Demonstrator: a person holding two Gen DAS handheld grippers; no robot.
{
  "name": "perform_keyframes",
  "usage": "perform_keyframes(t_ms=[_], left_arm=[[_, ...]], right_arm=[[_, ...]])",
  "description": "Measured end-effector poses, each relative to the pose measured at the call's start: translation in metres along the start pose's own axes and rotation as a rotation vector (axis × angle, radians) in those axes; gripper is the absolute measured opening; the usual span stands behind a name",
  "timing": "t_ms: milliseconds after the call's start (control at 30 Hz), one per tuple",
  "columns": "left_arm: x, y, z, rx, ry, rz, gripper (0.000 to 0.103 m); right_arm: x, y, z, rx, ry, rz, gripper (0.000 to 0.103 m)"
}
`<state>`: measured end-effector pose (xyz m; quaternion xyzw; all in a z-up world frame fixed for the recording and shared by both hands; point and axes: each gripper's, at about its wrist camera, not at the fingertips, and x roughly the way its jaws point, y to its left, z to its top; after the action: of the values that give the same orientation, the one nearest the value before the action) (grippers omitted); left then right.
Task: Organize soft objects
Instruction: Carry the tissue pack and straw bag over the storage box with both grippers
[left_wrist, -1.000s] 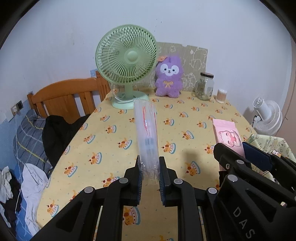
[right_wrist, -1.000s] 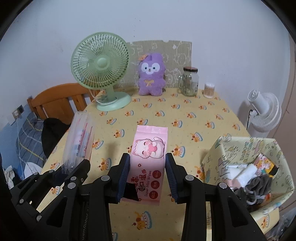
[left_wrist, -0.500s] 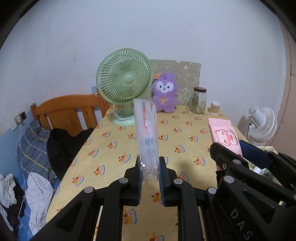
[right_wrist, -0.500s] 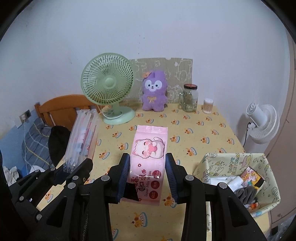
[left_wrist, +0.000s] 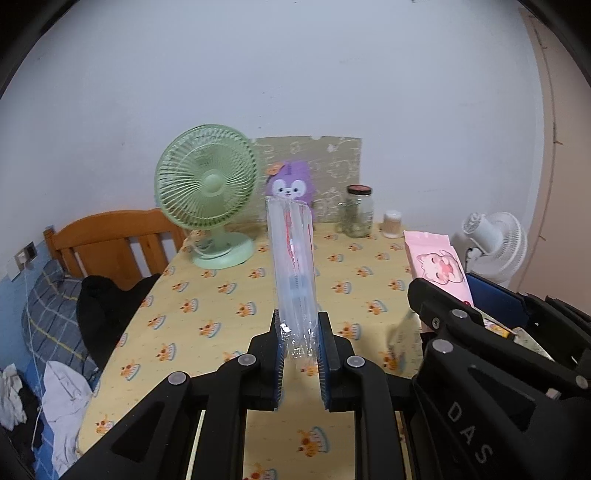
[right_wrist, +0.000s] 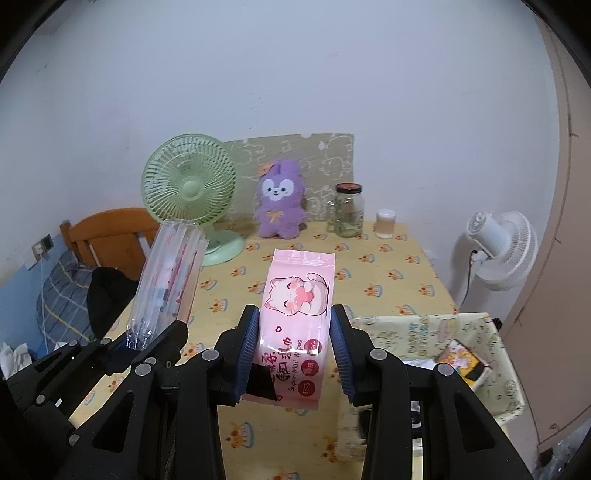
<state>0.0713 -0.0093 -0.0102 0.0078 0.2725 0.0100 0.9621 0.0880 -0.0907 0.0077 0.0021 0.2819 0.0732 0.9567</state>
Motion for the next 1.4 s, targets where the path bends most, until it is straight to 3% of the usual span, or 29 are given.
perform_keyframes(t_ms=[500,1400], left_arm=[[-0.002,-0.056,-0.001,0.065,-0.011,-0.090,0.013],[0.044,-0.136,-0.016,0.166,0.093,-0.216,0.013]], right_arm=[[-0.010,-0.049,-0.007,0.047,-0.014,-0.072,0.042],[0.016,-0.135,-0.033,0.138,0.065,-0.192,0.042]])
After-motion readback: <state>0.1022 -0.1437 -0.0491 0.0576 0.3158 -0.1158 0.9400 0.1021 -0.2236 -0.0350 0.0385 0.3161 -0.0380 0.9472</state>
